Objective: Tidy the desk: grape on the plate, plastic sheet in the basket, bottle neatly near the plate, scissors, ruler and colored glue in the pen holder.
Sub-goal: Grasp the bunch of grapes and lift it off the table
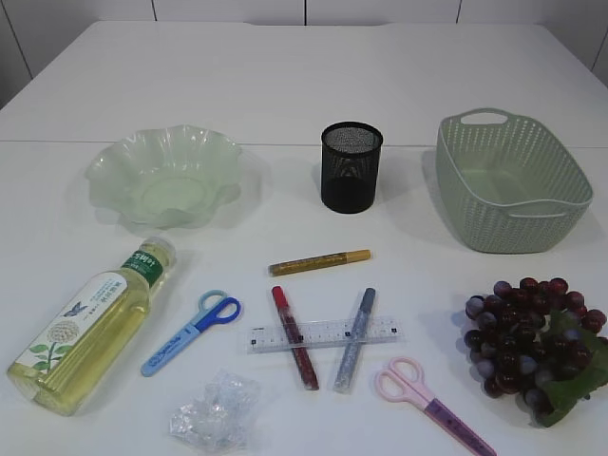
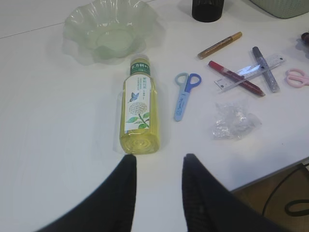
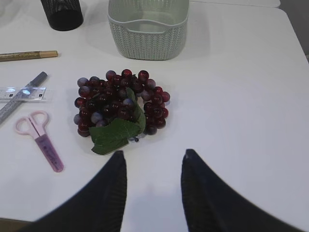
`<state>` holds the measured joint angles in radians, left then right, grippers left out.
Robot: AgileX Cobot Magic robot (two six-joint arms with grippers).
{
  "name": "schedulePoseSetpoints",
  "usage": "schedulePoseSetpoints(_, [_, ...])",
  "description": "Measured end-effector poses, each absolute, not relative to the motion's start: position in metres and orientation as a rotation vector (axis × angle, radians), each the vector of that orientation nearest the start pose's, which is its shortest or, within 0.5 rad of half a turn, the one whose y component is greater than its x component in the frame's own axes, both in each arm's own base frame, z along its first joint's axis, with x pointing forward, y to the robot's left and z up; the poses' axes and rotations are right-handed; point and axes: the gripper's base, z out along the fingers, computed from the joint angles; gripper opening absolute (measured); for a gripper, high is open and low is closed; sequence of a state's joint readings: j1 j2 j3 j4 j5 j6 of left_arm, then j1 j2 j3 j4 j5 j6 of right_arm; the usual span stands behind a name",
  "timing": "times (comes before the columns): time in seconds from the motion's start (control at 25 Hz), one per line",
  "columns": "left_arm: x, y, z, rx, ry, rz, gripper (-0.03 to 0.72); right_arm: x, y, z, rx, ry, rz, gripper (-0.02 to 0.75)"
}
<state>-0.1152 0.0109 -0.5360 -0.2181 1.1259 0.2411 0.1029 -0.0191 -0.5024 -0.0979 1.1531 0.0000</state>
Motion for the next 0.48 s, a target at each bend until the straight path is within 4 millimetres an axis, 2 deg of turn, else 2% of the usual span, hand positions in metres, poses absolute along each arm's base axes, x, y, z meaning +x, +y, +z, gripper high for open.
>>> schedulePoseSetpoints(0.48, [-0.0133,-0.0164,0.2836,0.388,2.033,-0.185,0.239,-0.0115,-0.0094,0.2707,-0.097,2.109,-0.057,0.312])
